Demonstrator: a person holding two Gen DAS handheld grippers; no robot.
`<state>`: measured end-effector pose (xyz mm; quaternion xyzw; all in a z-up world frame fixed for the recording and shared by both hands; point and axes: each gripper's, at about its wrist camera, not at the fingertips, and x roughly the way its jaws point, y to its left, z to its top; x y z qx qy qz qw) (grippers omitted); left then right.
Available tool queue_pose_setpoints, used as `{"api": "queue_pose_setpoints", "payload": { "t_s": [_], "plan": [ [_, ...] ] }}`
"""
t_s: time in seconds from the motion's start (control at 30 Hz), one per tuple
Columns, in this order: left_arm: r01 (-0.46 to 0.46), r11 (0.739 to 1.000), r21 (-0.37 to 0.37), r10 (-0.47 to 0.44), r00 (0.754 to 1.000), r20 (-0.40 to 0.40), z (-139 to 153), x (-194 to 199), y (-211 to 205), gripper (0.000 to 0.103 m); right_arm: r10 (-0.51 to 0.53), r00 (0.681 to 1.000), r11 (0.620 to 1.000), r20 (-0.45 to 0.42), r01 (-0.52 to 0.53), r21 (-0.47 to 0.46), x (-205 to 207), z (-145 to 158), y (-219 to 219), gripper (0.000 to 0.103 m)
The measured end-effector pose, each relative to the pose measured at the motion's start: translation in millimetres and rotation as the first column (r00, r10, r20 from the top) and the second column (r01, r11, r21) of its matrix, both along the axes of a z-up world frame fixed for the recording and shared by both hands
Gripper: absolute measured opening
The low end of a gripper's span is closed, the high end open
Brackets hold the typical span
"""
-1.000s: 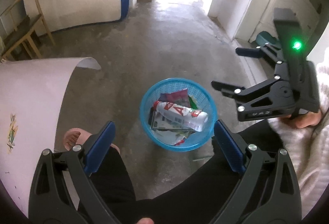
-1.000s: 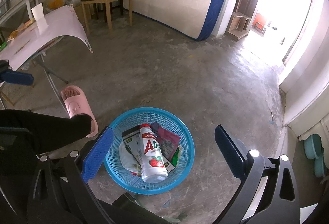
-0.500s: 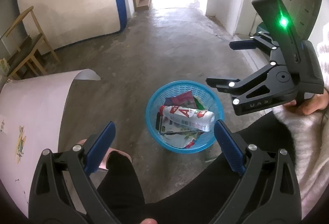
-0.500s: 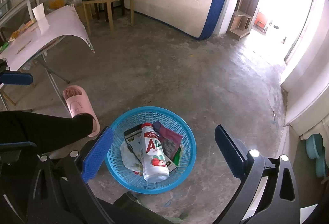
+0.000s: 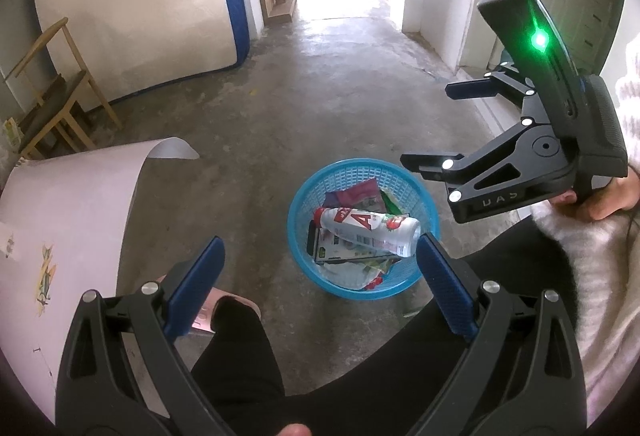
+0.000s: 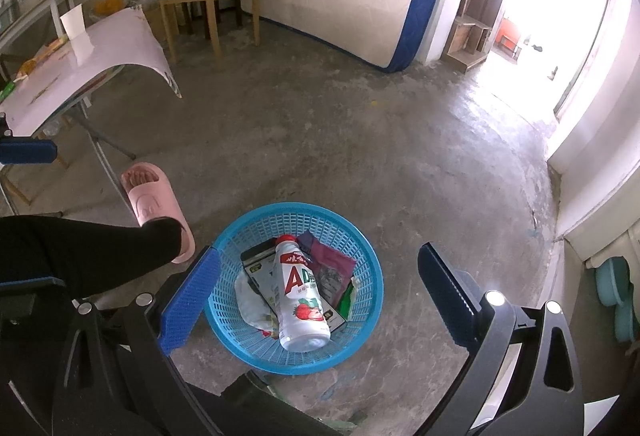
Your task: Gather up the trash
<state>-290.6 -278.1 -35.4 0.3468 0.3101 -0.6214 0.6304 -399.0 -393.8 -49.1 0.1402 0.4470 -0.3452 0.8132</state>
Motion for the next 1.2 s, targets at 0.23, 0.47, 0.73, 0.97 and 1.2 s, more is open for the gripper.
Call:
{"api": "queue_pose_setpoints", "payload": {
  "t_s": [0.23,0.47,0.73,0.97,1.2],
  "plan": [
    [0.003,1.000,-0.007,-0.003,1.000,-0.001,1,0,0,0.092,-0.009,1.000,1.000,-0.002,0.009,-0.010,-2,0,2,0.096],
    [0.009,1.000,-0.010,-0.009,1.000,0.012,1,-2,0,0.092,-0.008,1.000,1.000,-0.002,0.008,-0.011,-1,0,2,0.096],
    [0.015,0.999,-0.045,-0.013,0.999,0.038,3,-7,3,0.092,-0.008,1.000,1.000,-0.004,0.008,-0.010,-1,0,2,0.096],
    [0.012,0.999,-0.040,-0.010,0.999,0.045,2,-9,2,0.092,-0.008,1.000,1.000,-0.004,0.007,-0.011,0,0,3,0.096],
    [0.007,0.999,-0.039,-0.005,0.999,0.042,3,-6,1,0.092,-0.008,1.000,1.000,-0.003,0.008,-0.009,-1,0,2,0.096]
  ]
}}
